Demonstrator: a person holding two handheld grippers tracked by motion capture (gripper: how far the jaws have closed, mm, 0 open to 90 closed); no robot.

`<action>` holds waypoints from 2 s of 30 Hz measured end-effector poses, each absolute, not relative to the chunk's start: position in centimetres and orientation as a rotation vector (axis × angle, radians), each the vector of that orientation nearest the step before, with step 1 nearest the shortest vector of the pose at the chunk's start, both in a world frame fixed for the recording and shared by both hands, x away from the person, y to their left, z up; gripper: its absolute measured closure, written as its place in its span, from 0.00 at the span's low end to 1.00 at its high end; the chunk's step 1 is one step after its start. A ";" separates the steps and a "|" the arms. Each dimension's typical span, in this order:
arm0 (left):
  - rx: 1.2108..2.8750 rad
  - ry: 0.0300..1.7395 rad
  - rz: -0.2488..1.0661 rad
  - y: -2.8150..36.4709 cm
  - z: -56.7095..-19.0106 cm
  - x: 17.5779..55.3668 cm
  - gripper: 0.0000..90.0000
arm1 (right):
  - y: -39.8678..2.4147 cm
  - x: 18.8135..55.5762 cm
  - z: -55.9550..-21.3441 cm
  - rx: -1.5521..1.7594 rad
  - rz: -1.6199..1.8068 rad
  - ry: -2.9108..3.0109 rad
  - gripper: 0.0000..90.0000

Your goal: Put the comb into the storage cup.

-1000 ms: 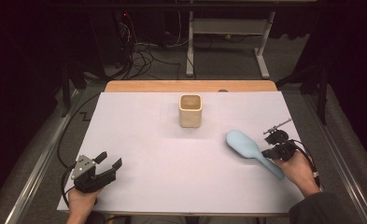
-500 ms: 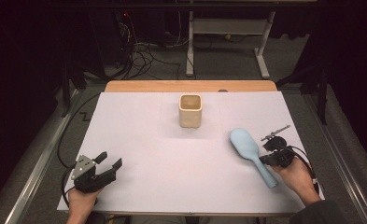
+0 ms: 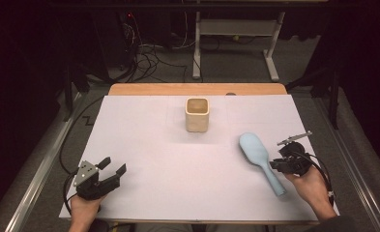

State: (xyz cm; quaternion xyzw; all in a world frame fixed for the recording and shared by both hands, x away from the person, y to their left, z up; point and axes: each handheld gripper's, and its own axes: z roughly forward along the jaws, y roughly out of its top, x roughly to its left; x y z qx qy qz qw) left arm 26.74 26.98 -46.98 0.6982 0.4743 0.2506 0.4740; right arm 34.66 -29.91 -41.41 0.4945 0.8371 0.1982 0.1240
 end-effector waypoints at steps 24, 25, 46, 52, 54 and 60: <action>1.705 1.156 0.618 27.0 -46.9 26.7 0.37 | -27.2 34.4 -42.0 1.432 0.553 2.456 0.56; 1.705 1.156 0.619 27.0 -46.9 26.7 0.37 | -27.1 34.5 -42.2 1.428 0.545 2.460 0.55; 1.699 1.152 0.622 27.0 -46.8 26.6 0.37 | -26.3 35.9 -43.6 1.465 0.458 2.477 0.64; 1.700 1.152 0.622 27.0 -46.8 26.6 0.37 | -26.1 36.0 -43.5 1.449 0.424 2.484 0.70; 1.699 1.152 0.622 27.0 -46.8 26.6 0.37 | -26.1 36.1 -43.5 1.445 0.427 2.491 0.73; 1.699 1.151 0.620 27.1 -46.8 26.6 0.37 | -25.8 36.1 -43.5 1.420 0.400 2.506 0.76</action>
